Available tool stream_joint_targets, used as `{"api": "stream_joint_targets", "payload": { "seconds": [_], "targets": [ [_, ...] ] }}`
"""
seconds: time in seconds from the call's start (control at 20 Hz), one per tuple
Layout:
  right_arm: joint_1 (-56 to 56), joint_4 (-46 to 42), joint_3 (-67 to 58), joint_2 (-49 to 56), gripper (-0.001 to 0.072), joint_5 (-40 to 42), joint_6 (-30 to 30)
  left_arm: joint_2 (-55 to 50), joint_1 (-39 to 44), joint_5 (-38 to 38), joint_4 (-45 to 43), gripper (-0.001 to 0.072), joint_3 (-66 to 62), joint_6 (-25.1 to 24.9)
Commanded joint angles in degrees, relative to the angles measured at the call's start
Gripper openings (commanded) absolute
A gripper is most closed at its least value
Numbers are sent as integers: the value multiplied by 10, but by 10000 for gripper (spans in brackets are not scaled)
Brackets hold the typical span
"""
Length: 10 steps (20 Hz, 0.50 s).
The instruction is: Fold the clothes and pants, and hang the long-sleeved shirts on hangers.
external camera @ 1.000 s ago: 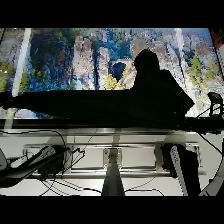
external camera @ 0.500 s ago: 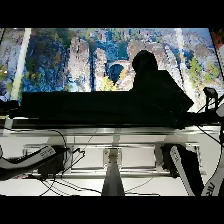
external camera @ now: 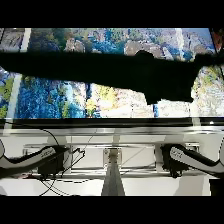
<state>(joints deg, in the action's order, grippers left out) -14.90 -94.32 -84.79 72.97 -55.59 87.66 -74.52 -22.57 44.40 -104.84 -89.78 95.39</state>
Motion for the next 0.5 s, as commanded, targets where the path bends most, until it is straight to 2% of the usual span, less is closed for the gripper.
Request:
{"api": "stream_joint_targets", "payload": {
  "seconds": [0.0, 0.1, 0.15, 0.25, 0.35, 0.4, 0.45],
  "targets": [
    [13, -4, -235, 57, 20, 31, 16, 5, 32, -77, -1, 26, -148, 41],
    [12, -6, -289, 43, 20, 24, 11, 30, 32, -68, -2, 26, -160, 40],
    [12, -6, -291, 34, 19, 13, 2, 37, 31, -30, -2, 26, -159, 37],
    [6, -5, -267, 29, 19, -61, -23, 32, 18, 82, -2, 25, -133, 6],
    [-1, -5, -175, 15, 19, -107, -23, 32, -7, 146, 5, 24, -37, 3],
    [-3, -9, -114, 0, 19, -121, -27, 40, -13, 153, 5, 24, 26, -8],
    [-7, -18, -48, -18, 19, -139, -51, 50, -17, 155, 5, 24, 86, -40]
  ]
}}
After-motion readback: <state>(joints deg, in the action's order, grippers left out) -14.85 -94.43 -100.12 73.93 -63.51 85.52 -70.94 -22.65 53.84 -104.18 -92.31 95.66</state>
